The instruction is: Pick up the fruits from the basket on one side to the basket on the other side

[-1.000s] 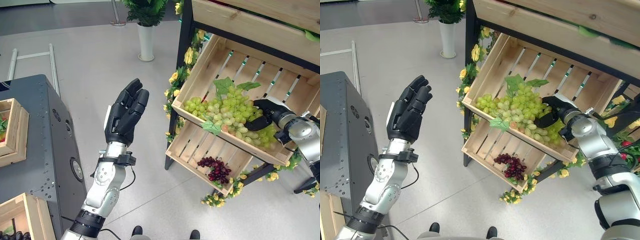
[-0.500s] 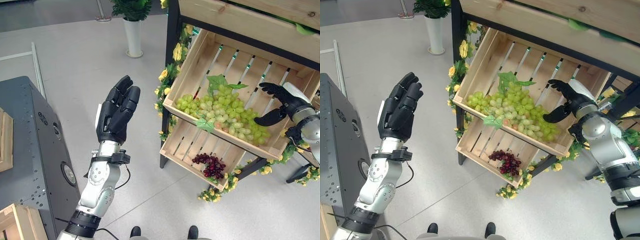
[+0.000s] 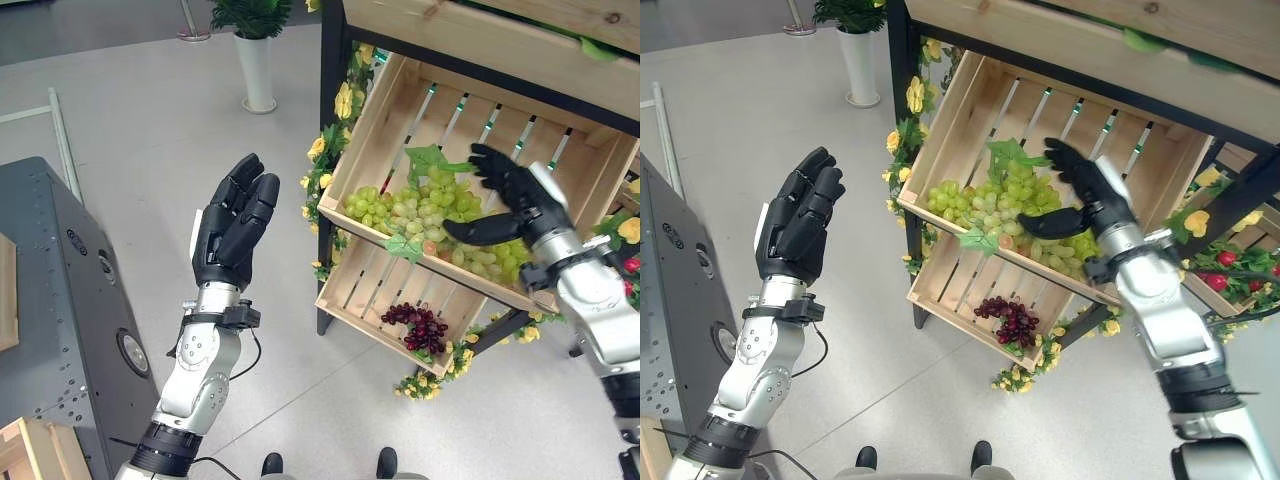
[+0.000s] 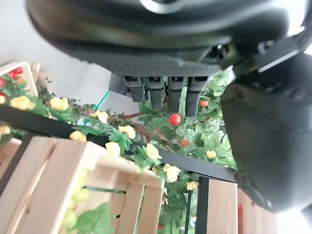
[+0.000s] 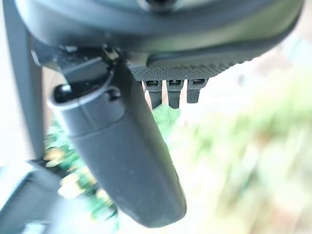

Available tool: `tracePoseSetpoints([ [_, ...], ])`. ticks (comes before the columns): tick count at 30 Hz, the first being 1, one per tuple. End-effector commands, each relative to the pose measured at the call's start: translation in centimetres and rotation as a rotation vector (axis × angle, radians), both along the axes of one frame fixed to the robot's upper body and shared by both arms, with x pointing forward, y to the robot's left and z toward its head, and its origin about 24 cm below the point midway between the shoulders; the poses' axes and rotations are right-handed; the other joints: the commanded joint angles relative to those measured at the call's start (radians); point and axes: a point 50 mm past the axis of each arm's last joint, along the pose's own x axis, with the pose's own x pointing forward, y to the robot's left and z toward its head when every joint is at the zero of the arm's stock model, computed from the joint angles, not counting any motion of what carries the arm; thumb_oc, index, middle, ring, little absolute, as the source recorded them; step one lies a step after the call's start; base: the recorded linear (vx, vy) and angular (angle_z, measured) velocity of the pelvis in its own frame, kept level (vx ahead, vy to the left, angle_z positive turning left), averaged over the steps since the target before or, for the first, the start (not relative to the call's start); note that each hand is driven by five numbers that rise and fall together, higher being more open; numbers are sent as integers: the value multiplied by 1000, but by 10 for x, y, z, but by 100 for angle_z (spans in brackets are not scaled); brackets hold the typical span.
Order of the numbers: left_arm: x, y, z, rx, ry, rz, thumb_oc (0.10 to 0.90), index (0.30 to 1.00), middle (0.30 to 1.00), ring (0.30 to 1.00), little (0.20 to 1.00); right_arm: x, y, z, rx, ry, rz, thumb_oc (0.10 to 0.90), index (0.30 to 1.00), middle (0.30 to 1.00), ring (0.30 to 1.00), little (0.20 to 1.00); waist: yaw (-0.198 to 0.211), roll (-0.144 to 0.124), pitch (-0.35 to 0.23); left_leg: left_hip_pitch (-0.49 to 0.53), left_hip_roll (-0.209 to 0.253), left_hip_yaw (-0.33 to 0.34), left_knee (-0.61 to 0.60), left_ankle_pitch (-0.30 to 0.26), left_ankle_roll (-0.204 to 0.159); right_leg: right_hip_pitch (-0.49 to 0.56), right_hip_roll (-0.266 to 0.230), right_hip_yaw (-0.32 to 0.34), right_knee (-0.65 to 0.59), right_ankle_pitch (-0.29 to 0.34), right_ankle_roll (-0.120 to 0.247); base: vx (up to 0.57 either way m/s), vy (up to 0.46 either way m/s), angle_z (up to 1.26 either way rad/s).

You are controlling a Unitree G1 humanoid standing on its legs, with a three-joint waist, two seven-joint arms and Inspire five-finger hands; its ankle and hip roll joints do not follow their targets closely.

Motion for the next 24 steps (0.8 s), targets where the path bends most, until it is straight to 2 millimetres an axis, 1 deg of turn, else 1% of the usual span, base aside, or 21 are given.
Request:
tracePoseSetpoints([
  [1,-6,-1,38,25,-249,-16,800,900,900,900,900,-18,7,58,270,-361,220,800,900,900,900,900,24,-1,-75,-26,-90,-10,1,-48,91,43,-83,-17,36,-13,19,11,249,4],
  [2,-6,-1,35,23,-247,-17,800,900,900,900,900,-19,15,50,361,-354,294,800,900,900,900,900,30,4,-76,-25,-101,-12,1,-55,98,39,-95,-21,44,-12,25,5,213,6],
  [5,-6,-3,31,21,-242,-16,800,900,900,900,900,-20,28,41,481,-331,401,800,900,900,900,900,40,12,-78,-30,-117,-25,1,-58,109,30,-111,-23,58,-6,28,-8,193,16],
  [6,-6,-4,30,24,-241,-18,800,900,900,900,900,-20,35,35,561,-312,457,800,900,900,900,900,47,16,-80,-34,-126,-33,1,-60,115,24,-118,-27,69,-5,29,11,188,17],
  [7,-5,-4,29,26,-239,-19,800,900,900,900,900,-20,38,31,603,-298,492,800,900,900,900,900,51,18,-81,-29,-132,-38,1,-66,117,25,-122,-29,80,-12,30,16,210,11],
  [8,-5,-4,29,31,-238,-19,800,900,900,900,900,-20,42,27,655,-282,542,800,900,900,900,900,55,19,-82,-29,-139,-46,1,-66,121,18,-126,-27,99,-11,30,21,169,9],
  [10,-6,-5,28,46,-234,-17,800,900,900,900,900,-21,58,14,774,-235,625,800,900,900,900,900,68,25,-74,-27,-149,-64,1,-62,135,-12,-130,-23,186,-8,26,-6,142,24],
  [13,-9,-3,26,60,-234,-14,800,900,900,900,900,-27,74,-1,848,-188,711,800,900,900,900,900,80,29,-68,-29,-162,-86,2,-55,149,-36,-124,-17,246,-18,20,-1,42,26],
  [14,-11,0,26,64,-233,-1,800,900,900,900,900,-29,81,-7,830,-161,760,800,900,900,900,900,84,31,-67,-30,-164,-94,3,-51,154,-38,-110,-4,251,-33,14,5,-28,28],
  [15,-12,1,25,60,-232,-6,800,900,900,900,900,-33,84,-16,804,-139,751,800,900,900,900,900,81,33,-70,-35,-167,-102,3,-44,157,-41,-75,26,241,-57,8,8,-51,22],
  [16,-12,2,25,56,-235,-7,800,900,900,900,900,-35,83,-20,801,-128,743,800,900,900,900,900,78,33,-72,-38,-168,-107,3,-41,158,-42,-59,37,235,-67,5,27,-100,32],
  [17,-14,4,26,50,-243,-5,800,900,900,900,900,-37,79,-30,799,-93,728,800,900,900,900,900,71,33,-77,-42,-172,-125,3,-34,158,-35,-31,60,208,-82,-6,34,-95,42],
  [18,-14,4,25,51,-245,-10,800,900,900,900,900,-38,77,-35,798,-84,719,800,900,900,900,900,67,33,-79,-44,-173,-129,4,-33,157,-33,-25,73,190,-77,-7,54,-176,82],
  [19,-16,4,25,58,-249,-7,800,900,900,900,900,-41,75,-46,795,-44,716,800,900,900,900,900,61,32,-82,-48,-176,-137,5,-31,155,-27,-15,97,146,-58,-9,48,-238,92],
  [20,-18,3,23,60,-251,-12,800,900,900,900,900,-45,75,-56,763,-10,699,800,900,900,900,900,51,33,-83,-55,-178,-146,8,-30,152,-25,-2,139,102,-35,-13,44,-300,104],
  [21,-18,2,22,64,-254,-16,800,900,900,900,900,-48,75,-61,739,9,690,800,900,900,900,900,43,34,-83,-59,-179,-156,9,-28,151,-27,8,173,81,-22,-16,22,-244,78],
  [22,-19,2,21,66,-254,-15,800,900,900,900,900,-49,76,-64,727,24,689,800,900,900,900,900,39,34,-83,-61,-179,-161,9,-28,151,-28,12,187,73,-17,-18,1,-309,97],
  [23,-18,1,20,73,-259,-28,800,900,900,900,900,-52,73,-73,709,57,646,800,900,900,900,900,19,38,-83,-71,-179,-180,14,-25,147,-38,40,257,62,-12,-29,-13,-325,120],
  [24,-17,1,20,77,-260,-33,800,900,900,900,900,-53,72,-77,716,75,634,800,900,900,900,900,15,39,-82,-77,-179,-197,16,-22,145,-43,52,270,73,-20,-34,-22,-473,157],
])
